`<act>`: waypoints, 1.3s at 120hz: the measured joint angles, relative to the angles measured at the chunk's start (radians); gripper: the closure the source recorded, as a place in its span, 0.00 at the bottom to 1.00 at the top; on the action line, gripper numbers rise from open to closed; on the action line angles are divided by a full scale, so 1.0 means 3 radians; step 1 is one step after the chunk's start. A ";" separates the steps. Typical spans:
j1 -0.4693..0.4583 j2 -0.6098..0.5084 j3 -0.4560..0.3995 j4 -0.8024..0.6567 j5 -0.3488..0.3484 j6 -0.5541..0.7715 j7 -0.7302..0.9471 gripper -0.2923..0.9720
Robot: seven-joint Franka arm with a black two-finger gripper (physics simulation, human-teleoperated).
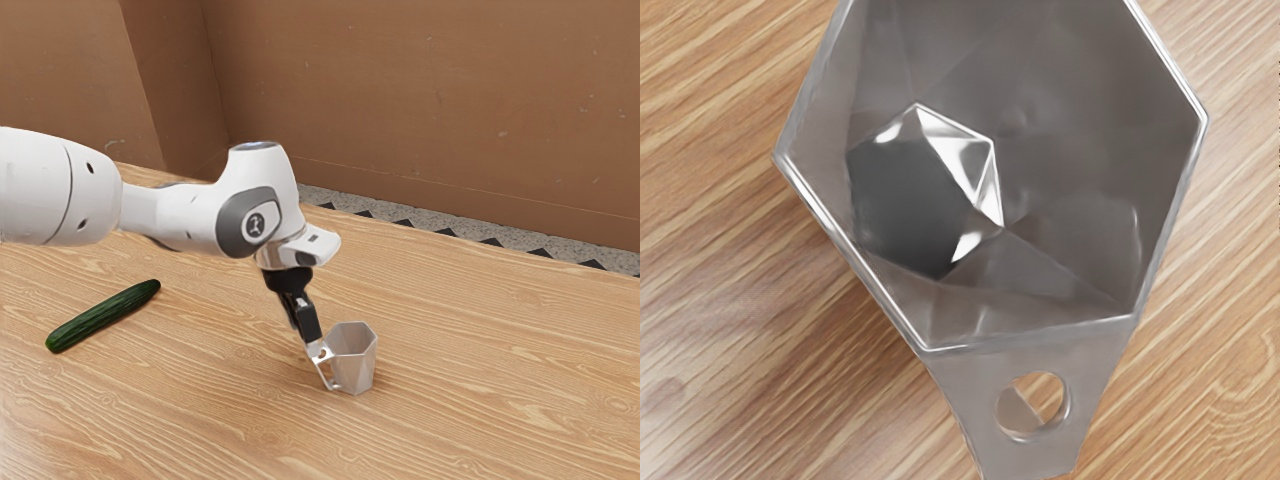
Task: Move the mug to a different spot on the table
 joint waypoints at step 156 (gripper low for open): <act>-0.0129 0.0453 0.0001 0.0033 -0.0343 0.0369 0.0672 0.44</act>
